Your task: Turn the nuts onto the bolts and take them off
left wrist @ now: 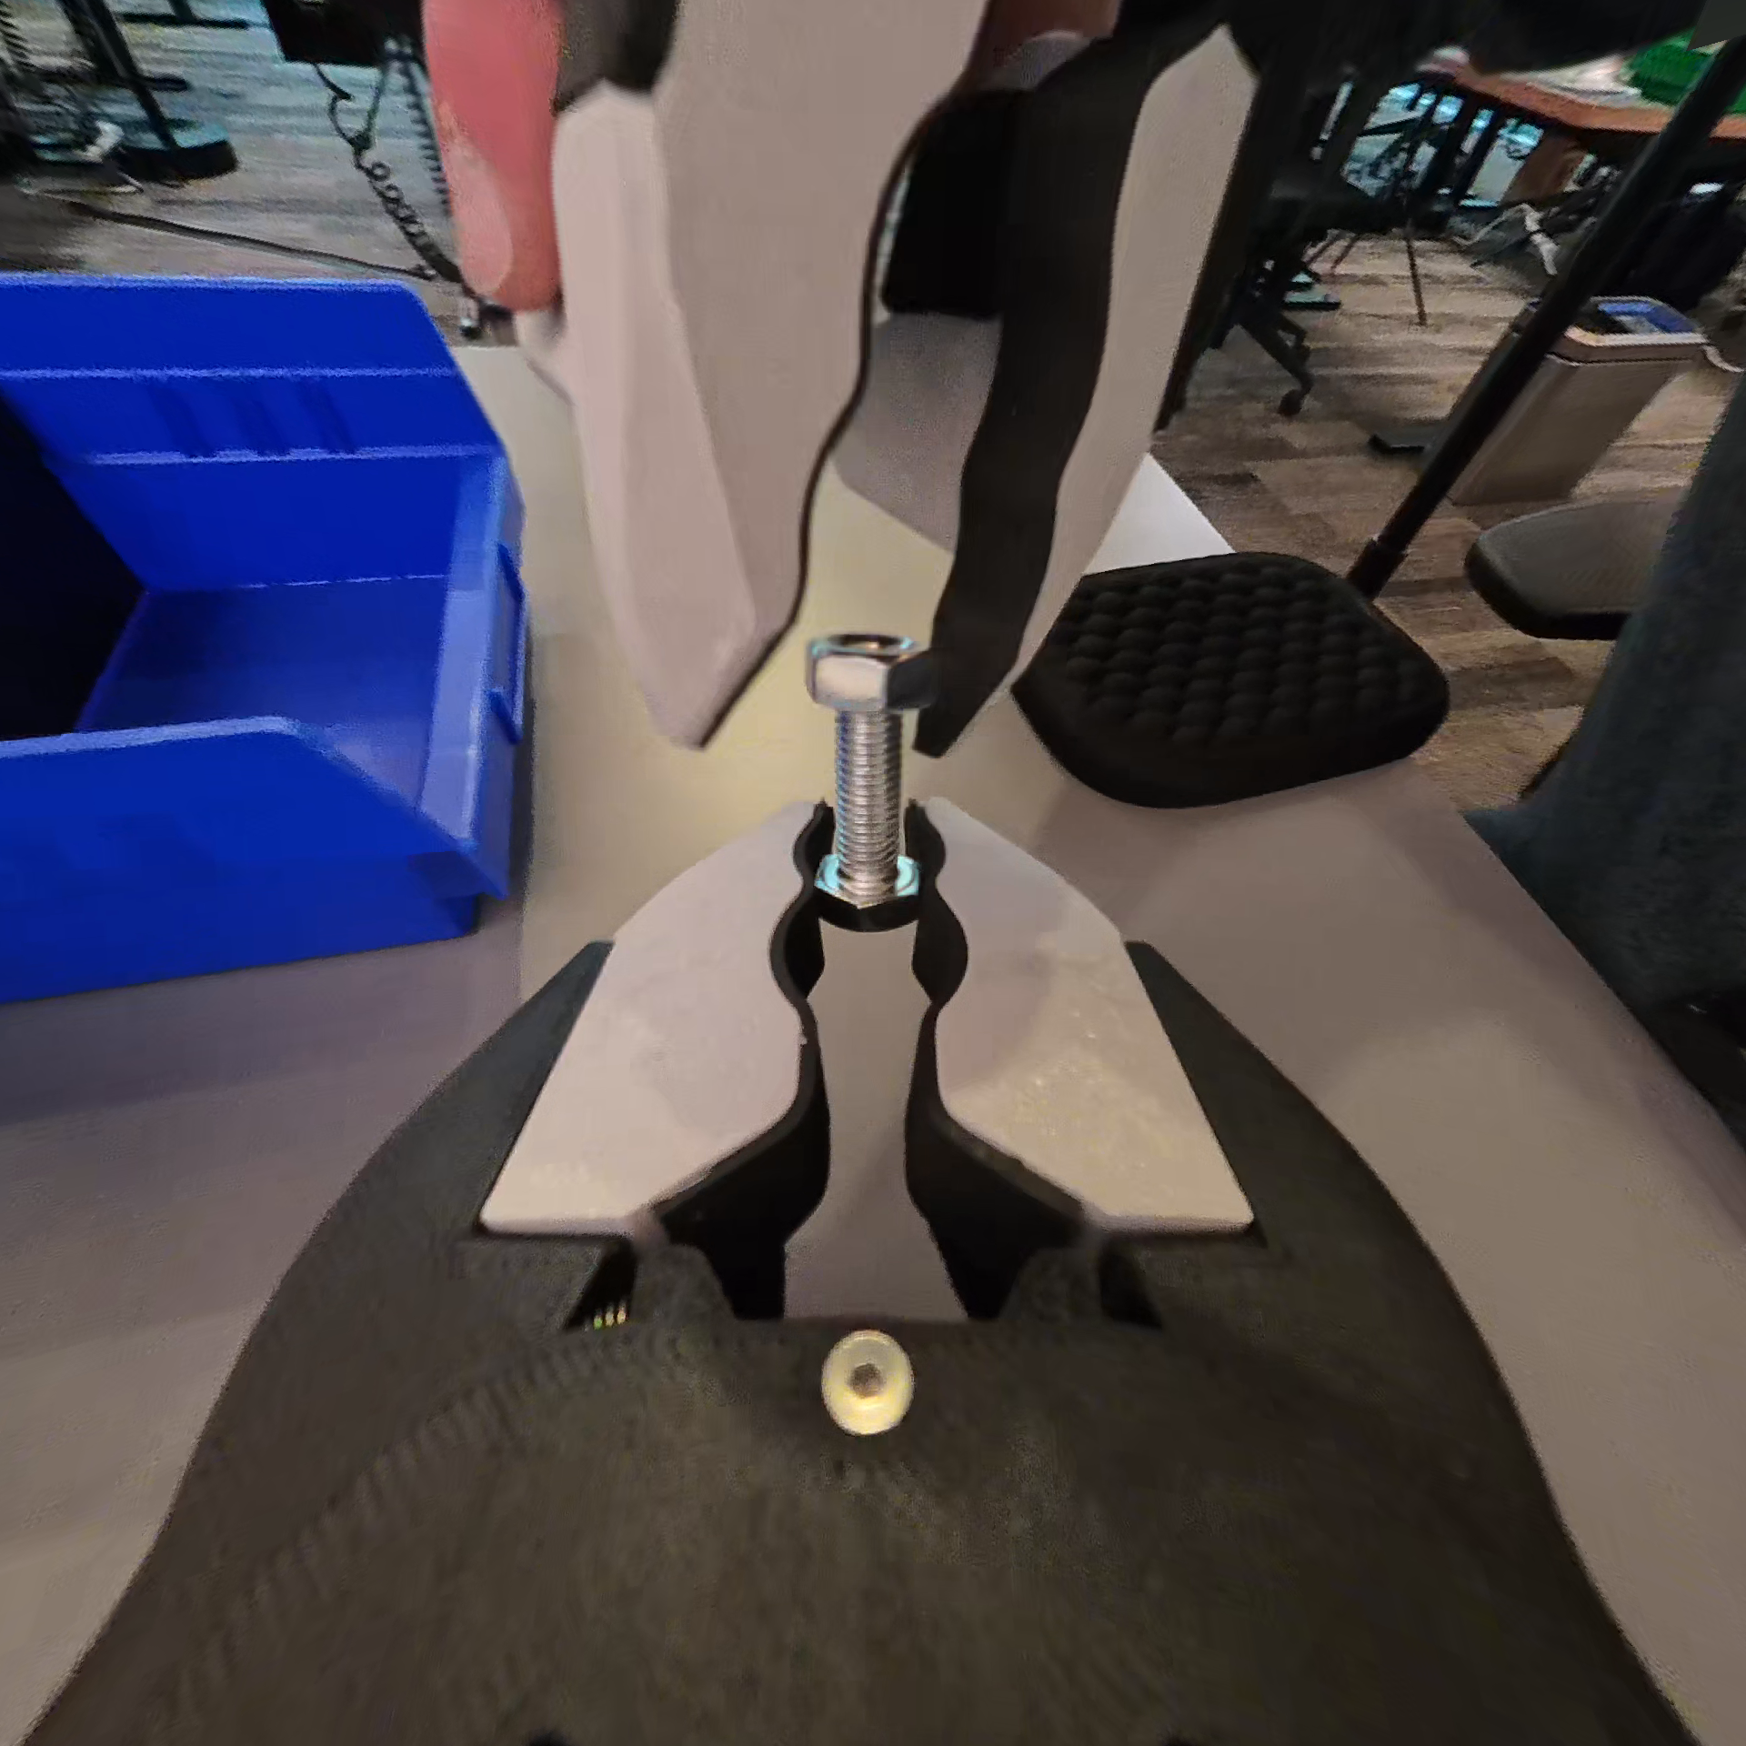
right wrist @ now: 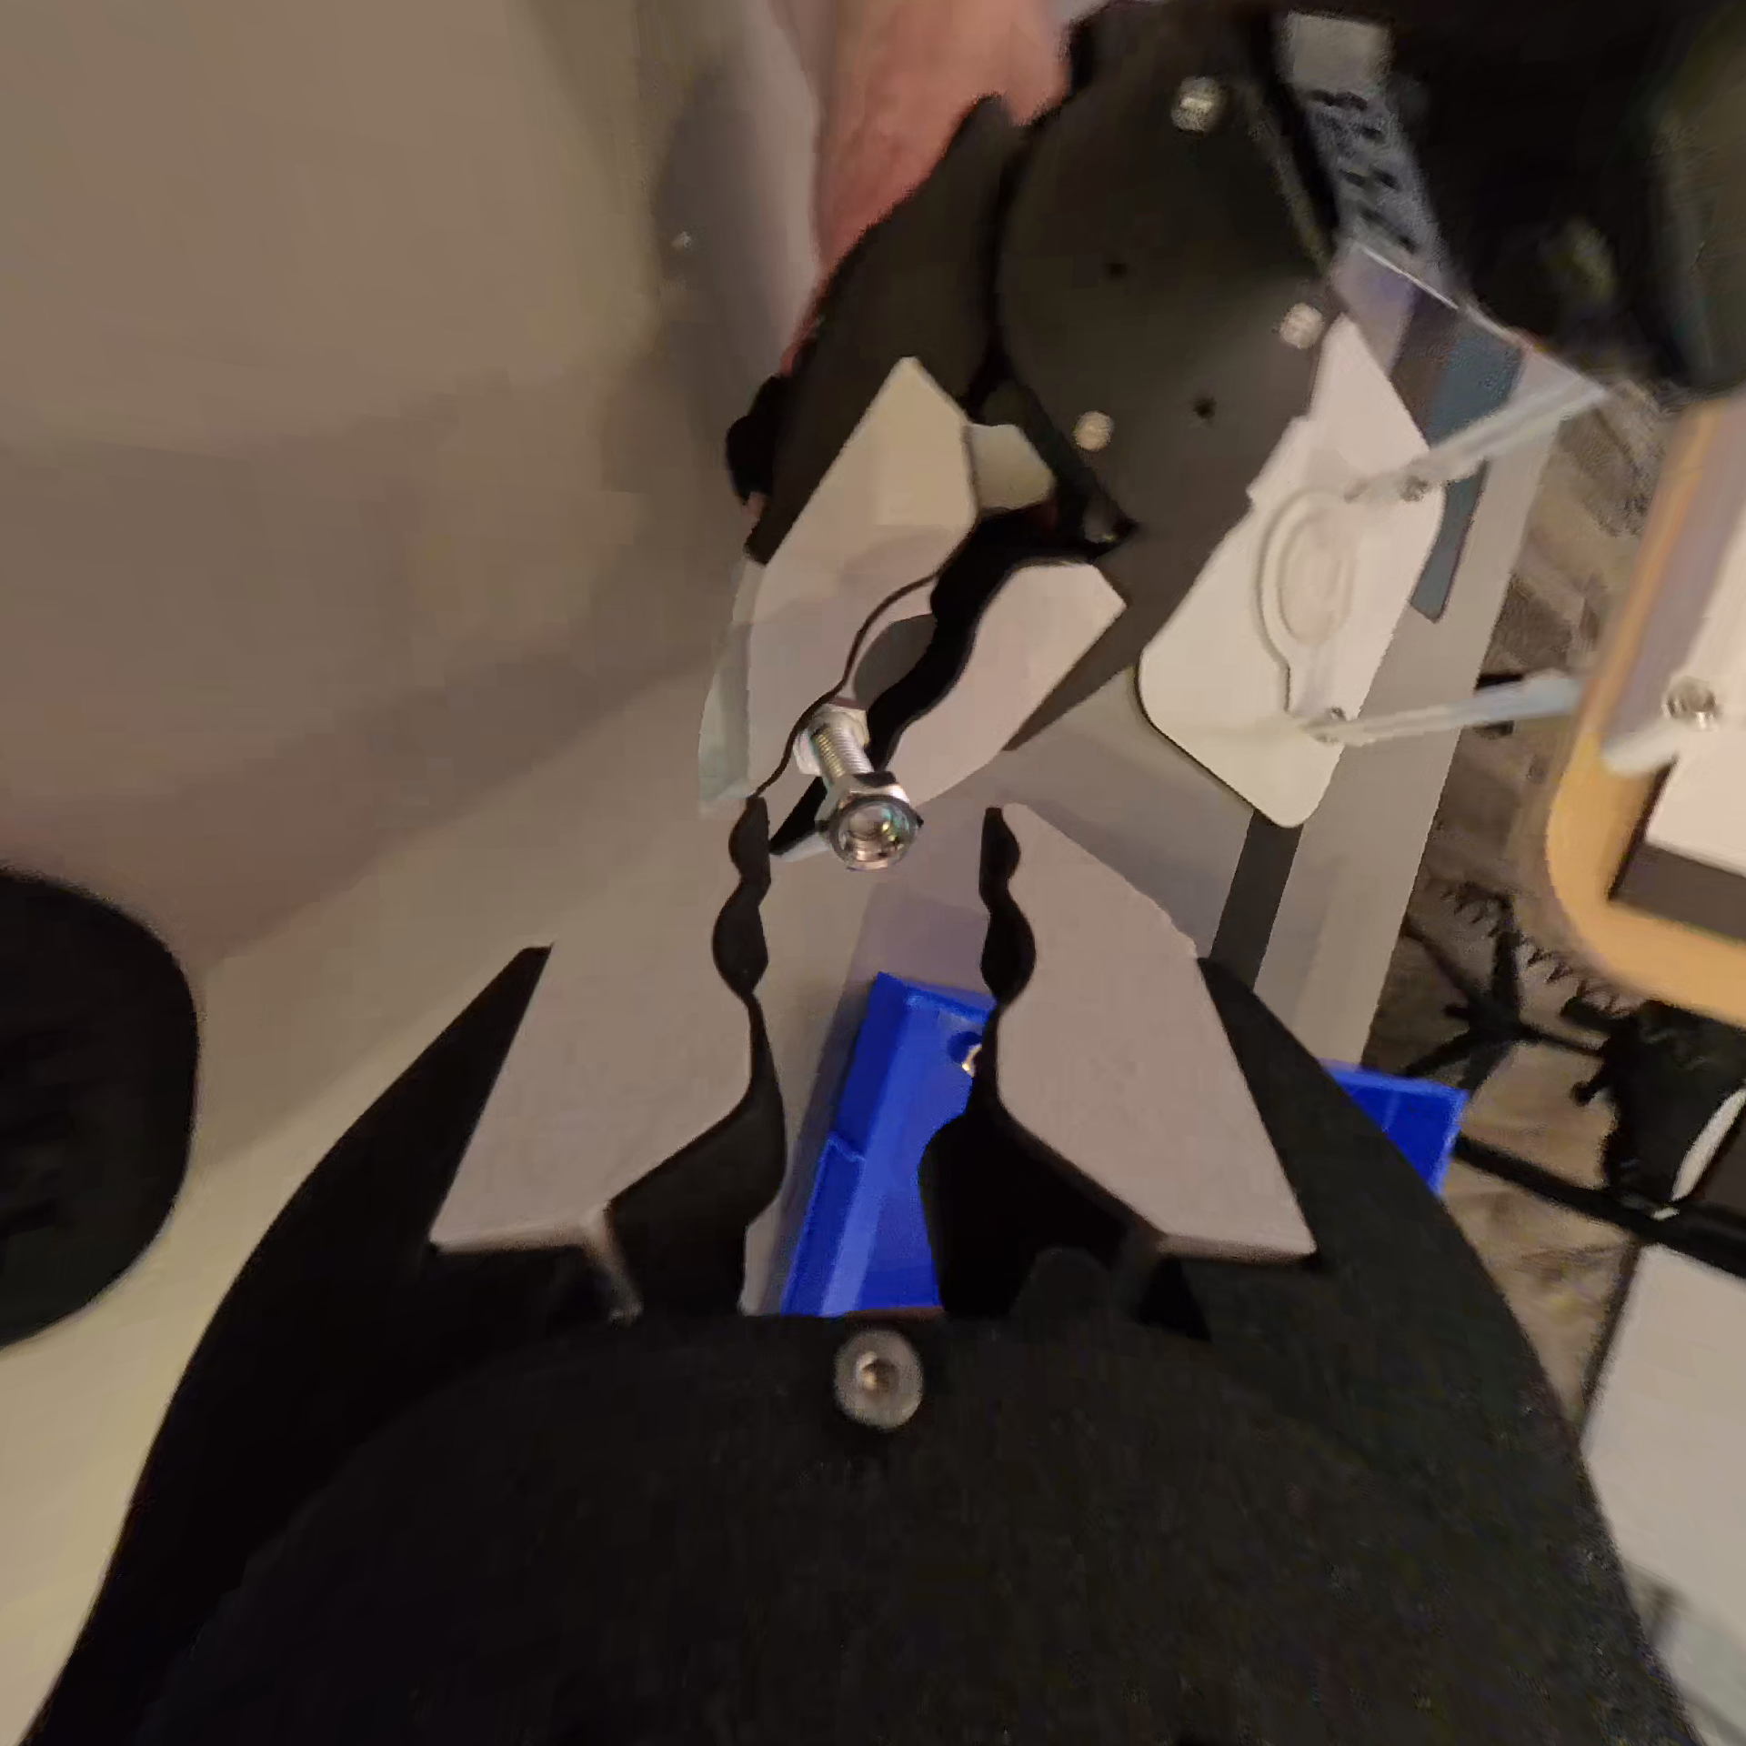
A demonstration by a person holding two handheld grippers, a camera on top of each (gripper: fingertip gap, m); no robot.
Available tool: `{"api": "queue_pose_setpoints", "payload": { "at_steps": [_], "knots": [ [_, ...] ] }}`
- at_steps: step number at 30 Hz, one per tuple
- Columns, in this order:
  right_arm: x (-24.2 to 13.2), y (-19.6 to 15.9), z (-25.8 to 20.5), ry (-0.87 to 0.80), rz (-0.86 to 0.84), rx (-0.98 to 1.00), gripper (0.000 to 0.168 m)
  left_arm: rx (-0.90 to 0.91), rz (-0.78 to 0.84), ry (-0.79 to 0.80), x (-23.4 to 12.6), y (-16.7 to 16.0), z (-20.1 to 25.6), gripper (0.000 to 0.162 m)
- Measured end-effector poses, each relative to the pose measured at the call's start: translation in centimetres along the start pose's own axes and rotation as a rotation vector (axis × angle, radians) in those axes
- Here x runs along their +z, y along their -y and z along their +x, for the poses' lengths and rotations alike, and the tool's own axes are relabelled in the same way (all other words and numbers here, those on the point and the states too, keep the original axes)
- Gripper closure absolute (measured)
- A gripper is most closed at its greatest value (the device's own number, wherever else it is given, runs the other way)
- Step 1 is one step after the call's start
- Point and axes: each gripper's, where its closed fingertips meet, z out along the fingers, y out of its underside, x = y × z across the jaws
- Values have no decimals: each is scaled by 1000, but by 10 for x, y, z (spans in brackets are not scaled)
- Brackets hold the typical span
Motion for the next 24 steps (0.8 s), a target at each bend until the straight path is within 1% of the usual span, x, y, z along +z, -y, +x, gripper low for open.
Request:
{"api": "queue_pose_setpoints", "payload": {
  "at_steps": [1,3,5,7,9,11,12,14,17,21,24],
  "knots": [
    [-2,0,3,-13,29,72,123,1,-1,19,-1,0,-3,147],
    [-3,-1,9,-19,77,270,126,10,-1,77,-3,0,-11,147],
    [-2,-6,8,26,109,479,127,14,-3,109,-3,1,-15,147],
    [-1,-9,10,45,150,659,131,50,-38,178,-3,-1,-21,147],
    [0,-7,9,87,213,817,136,62,-44,214,-2,0,-23,147],
    [3,-7,5,132,240,910,140,83,-67,255,-2,-1,-26,147],
    [4,-7,3,143,236,920,141,87,-65,264,-2,0,-27,147],
    [5,-5,2,133,248,897,150,87,-71,267,-2,-1,-27,147],
    [6,-5,2,103,222,807,150,78,-68,255,-3,-2,-27,147],
    [5,-3,-1,112,161,587,150,58,-60,188,-2,-2,-21,147],
    [4,-1,-5,100,103,270,151,25,-44,101,0,-2,-11,147]
  ]
}}
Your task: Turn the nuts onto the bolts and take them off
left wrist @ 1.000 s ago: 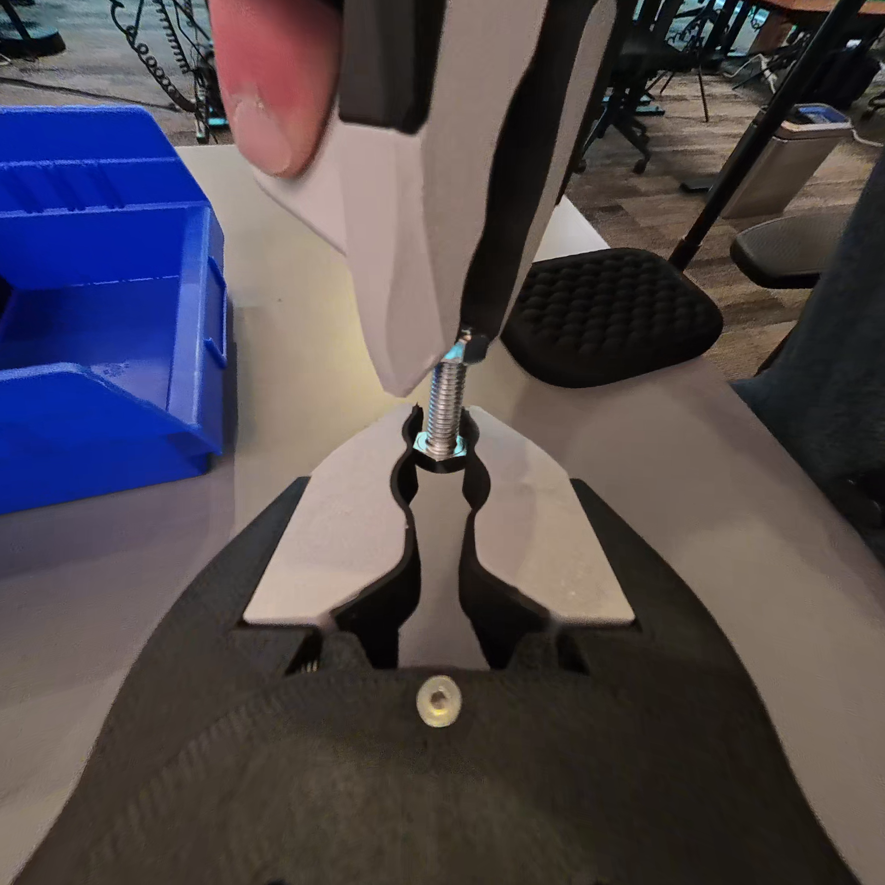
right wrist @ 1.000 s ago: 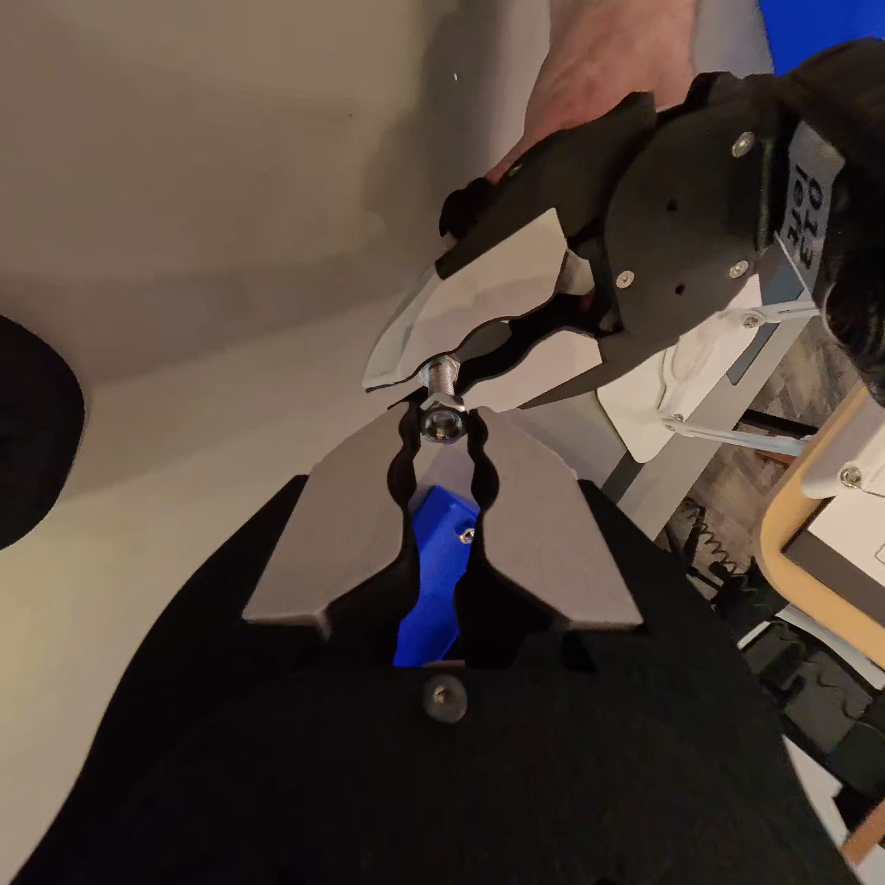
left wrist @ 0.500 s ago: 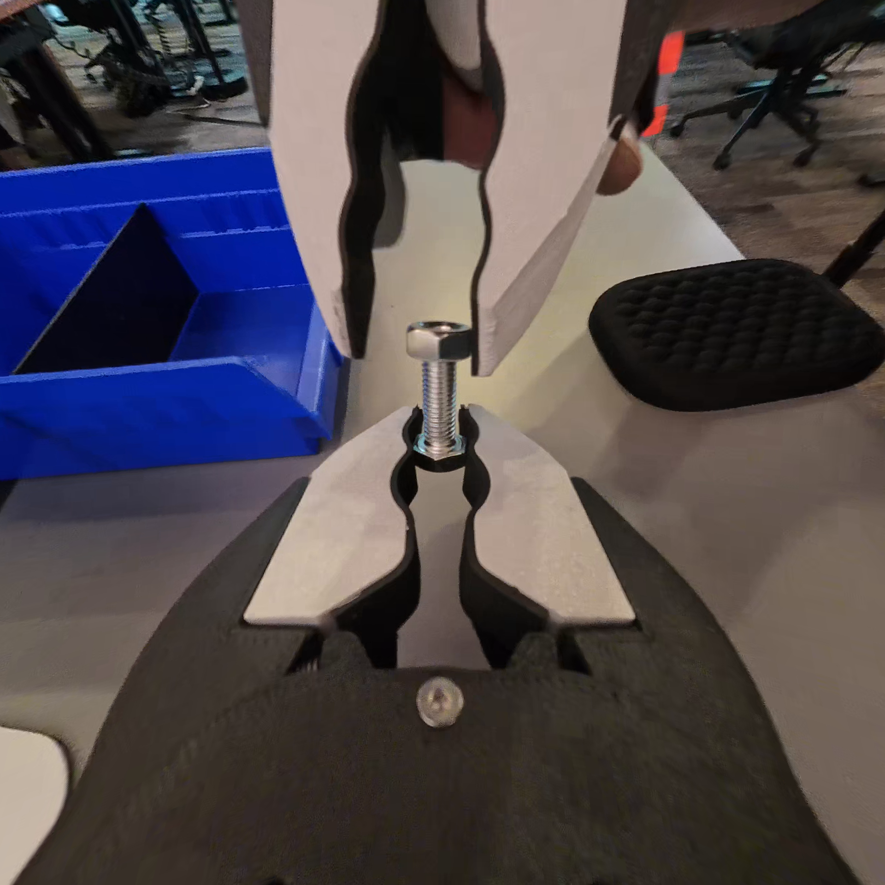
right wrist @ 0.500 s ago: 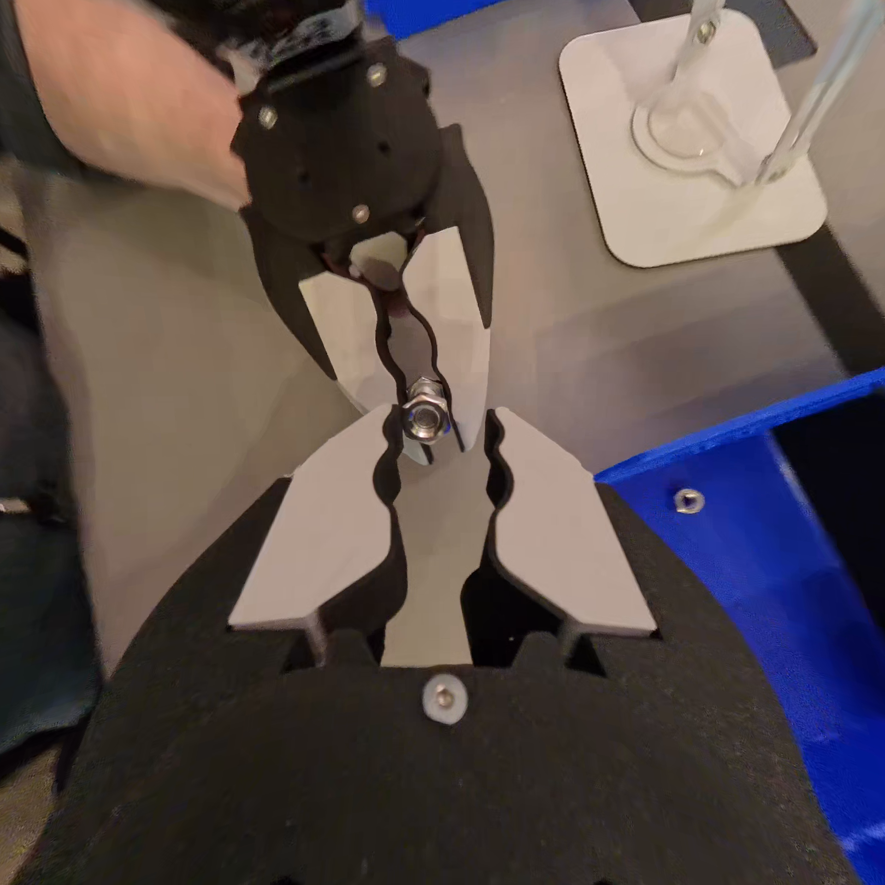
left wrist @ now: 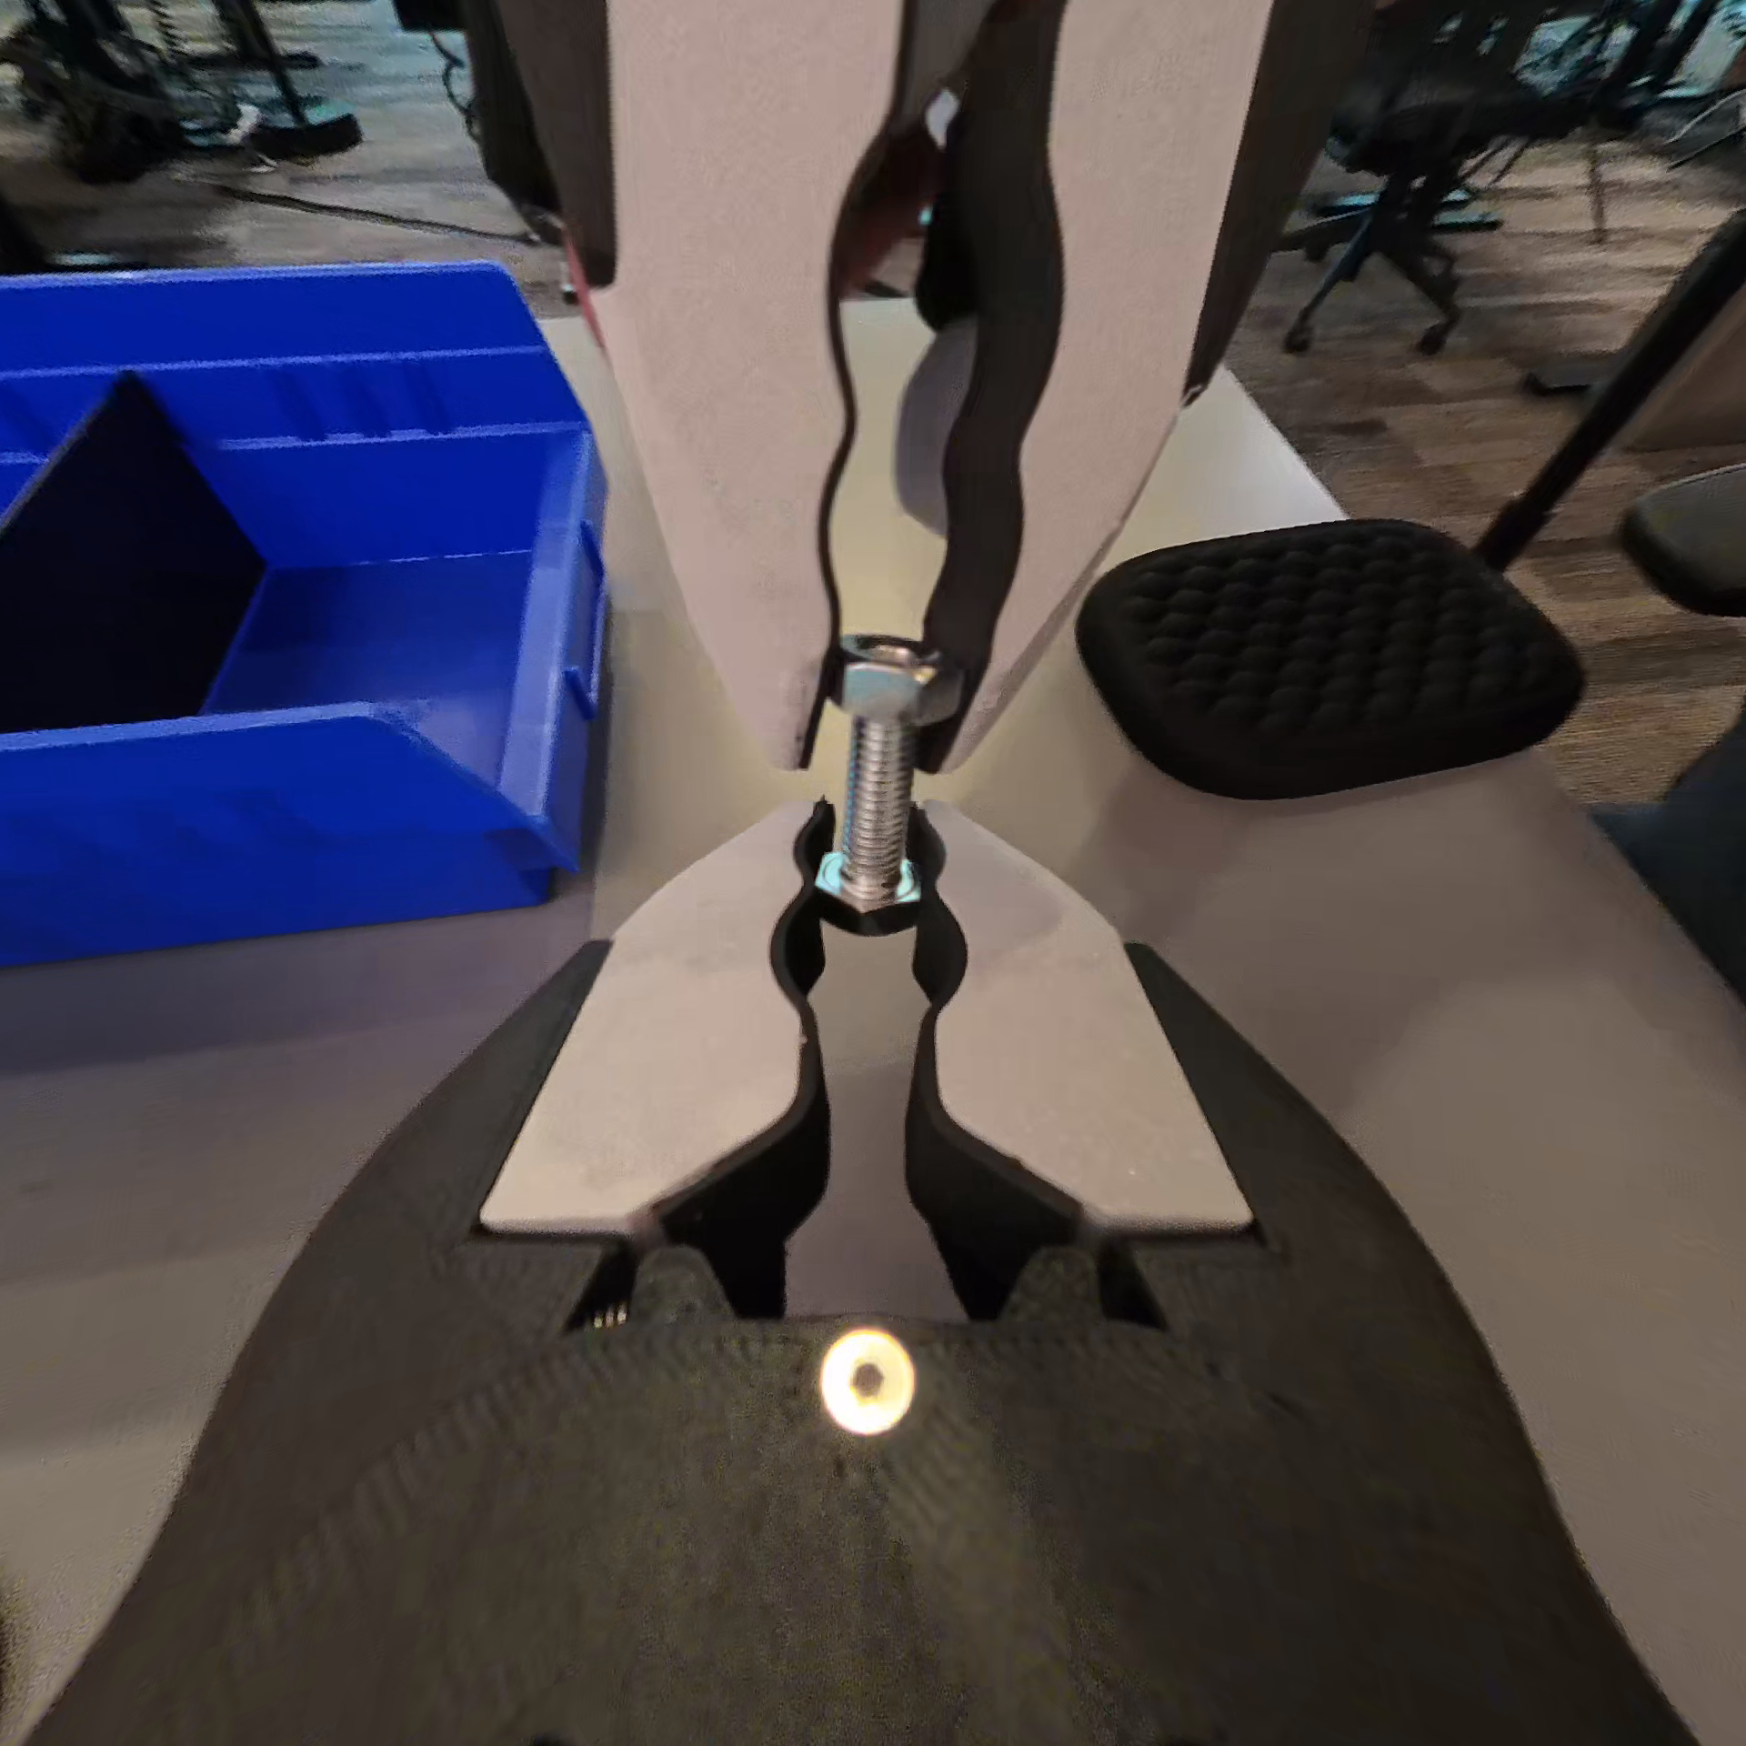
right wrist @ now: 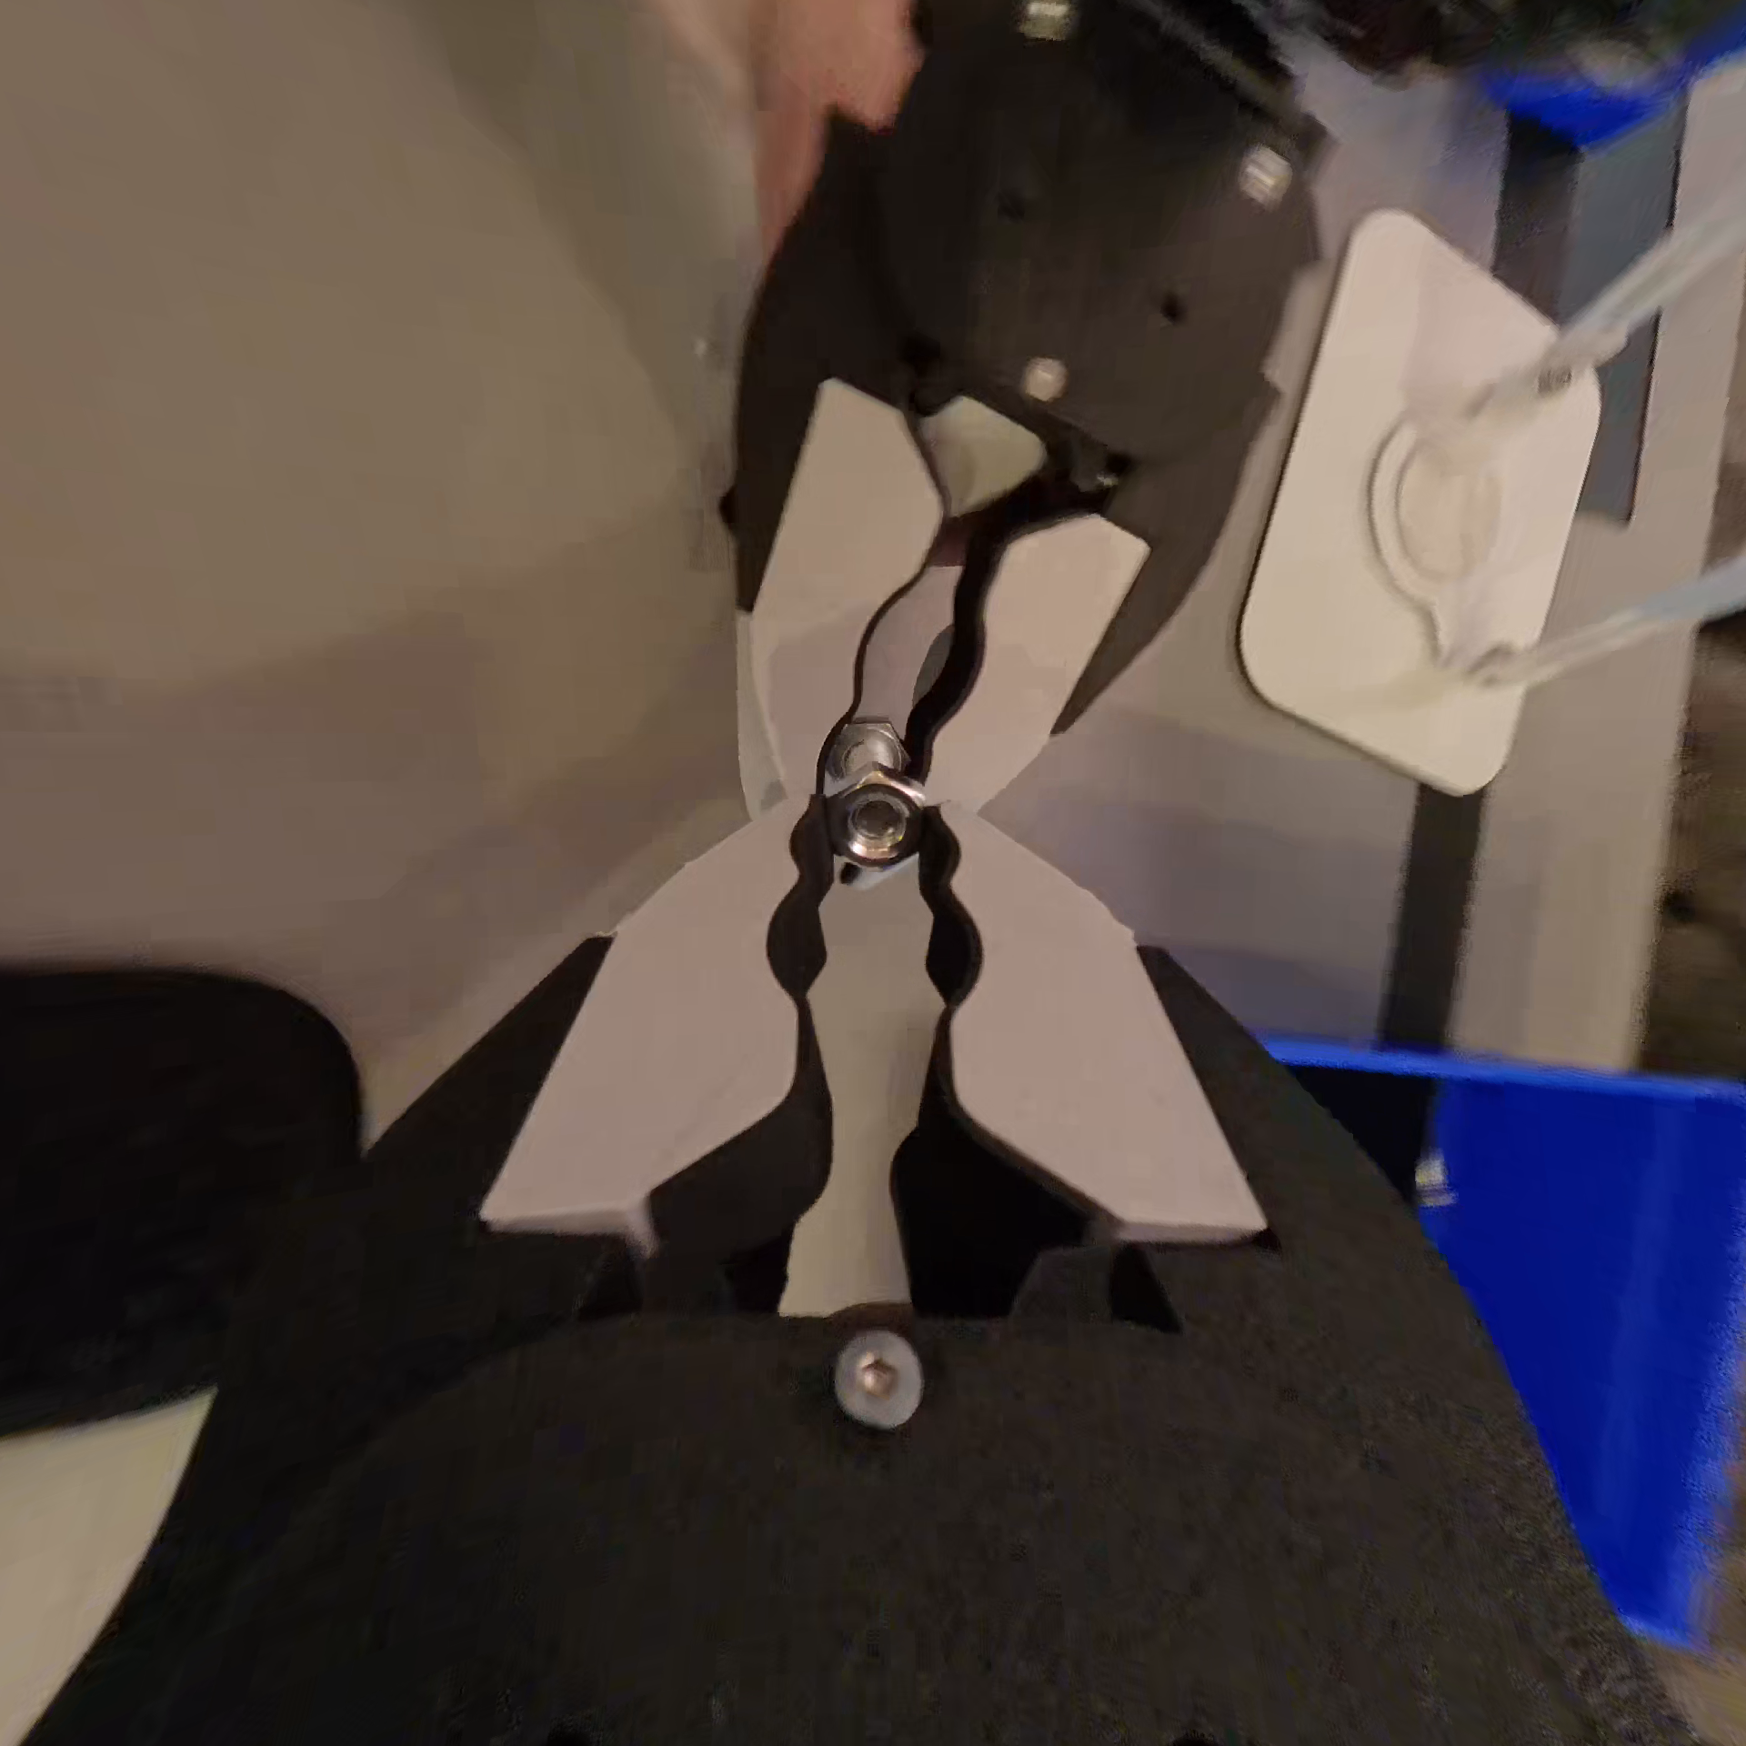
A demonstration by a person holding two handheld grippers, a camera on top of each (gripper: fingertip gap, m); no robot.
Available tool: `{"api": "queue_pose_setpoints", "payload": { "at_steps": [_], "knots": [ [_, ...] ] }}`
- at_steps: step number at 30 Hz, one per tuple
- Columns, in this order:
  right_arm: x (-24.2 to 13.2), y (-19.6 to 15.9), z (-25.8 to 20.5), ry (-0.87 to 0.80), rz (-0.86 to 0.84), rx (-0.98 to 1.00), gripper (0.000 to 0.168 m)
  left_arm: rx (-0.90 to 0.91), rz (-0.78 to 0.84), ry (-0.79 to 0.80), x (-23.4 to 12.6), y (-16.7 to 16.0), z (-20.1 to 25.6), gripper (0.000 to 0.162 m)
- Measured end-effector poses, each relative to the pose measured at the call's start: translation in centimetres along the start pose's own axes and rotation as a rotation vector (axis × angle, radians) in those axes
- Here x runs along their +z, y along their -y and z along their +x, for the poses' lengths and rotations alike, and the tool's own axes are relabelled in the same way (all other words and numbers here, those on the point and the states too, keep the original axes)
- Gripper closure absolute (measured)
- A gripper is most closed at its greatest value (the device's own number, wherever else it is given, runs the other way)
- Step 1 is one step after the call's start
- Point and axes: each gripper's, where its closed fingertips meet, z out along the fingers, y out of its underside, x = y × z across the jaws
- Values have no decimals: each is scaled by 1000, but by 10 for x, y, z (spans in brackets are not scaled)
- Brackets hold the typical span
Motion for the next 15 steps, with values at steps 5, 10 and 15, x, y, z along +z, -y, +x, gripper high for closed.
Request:
{"api": "queue_pose_setpoints", "payload": {
  "at_steps": [5,10,15],
  "knots": [
    [3,-7,-9,-9,-192,-484,151,-31,-9,-140,7,-7,19,147],
    [4,-9,-1,-41,-220,-472,144,-49,11,-134,6,-7,15,148],
    [-3,-4,15,-97,-105,-122,128,-52,40,-56,-1,-1,1,147]
  ]
}}
